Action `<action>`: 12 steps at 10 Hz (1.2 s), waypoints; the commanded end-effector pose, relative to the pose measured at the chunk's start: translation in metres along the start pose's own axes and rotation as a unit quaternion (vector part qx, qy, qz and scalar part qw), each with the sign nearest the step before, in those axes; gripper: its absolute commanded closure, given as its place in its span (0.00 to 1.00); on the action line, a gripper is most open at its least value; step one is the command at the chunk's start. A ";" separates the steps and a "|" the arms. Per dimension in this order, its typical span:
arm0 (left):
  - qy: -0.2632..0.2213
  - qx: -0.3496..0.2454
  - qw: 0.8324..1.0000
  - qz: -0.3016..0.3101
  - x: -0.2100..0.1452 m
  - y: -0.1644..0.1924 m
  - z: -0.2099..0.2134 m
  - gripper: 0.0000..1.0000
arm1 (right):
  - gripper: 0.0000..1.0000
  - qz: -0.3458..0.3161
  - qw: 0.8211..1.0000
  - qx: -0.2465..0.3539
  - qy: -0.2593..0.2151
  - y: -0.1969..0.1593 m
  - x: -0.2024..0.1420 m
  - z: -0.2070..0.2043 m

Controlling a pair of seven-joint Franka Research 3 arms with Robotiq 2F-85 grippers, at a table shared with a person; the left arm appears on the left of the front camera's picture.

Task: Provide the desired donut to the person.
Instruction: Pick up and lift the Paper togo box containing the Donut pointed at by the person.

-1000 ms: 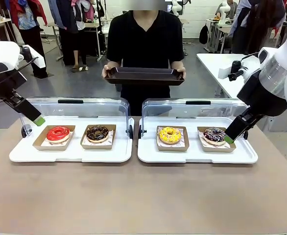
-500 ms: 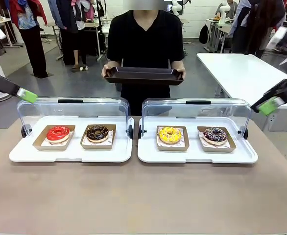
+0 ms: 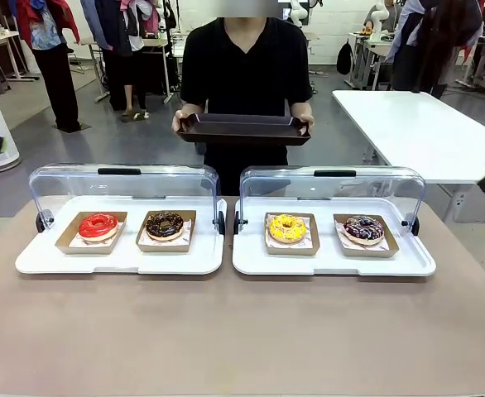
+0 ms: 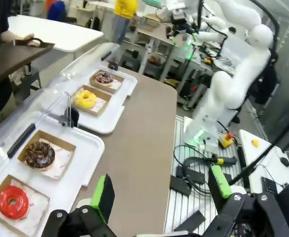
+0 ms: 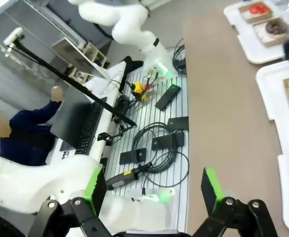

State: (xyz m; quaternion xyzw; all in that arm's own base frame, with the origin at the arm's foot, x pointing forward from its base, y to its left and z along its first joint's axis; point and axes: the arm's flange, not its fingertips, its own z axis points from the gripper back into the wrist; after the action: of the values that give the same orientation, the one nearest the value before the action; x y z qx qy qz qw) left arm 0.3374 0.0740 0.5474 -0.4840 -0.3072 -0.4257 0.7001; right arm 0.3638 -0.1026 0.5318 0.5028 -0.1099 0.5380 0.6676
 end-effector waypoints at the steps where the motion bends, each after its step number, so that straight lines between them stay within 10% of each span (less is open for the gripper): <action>1: 0.042 0.022 0.999 -0.012 0.005 0.004 0.019 0.00 | 0.00 0.023 0.999 -0.014 -0.018 -0.003 -0.012 0.013; 12: 0.103 0.145 0.984 -0.031 0.003 -0.018 0.057 0.00 | 0.00 0.024 0.979 -0.154 -0.132 0.041 -0.029 0.033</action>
State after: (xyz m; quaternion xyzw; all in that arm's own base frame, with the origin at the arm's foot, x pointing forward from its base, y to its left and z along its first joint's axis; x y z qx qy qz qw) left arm 0.3292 0.1256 0.5820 -0.3416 -0.3011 -0.4415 0.7732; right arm 0.3348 -0.1588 0.5493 0.4603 -0.2760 0.4820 0.6926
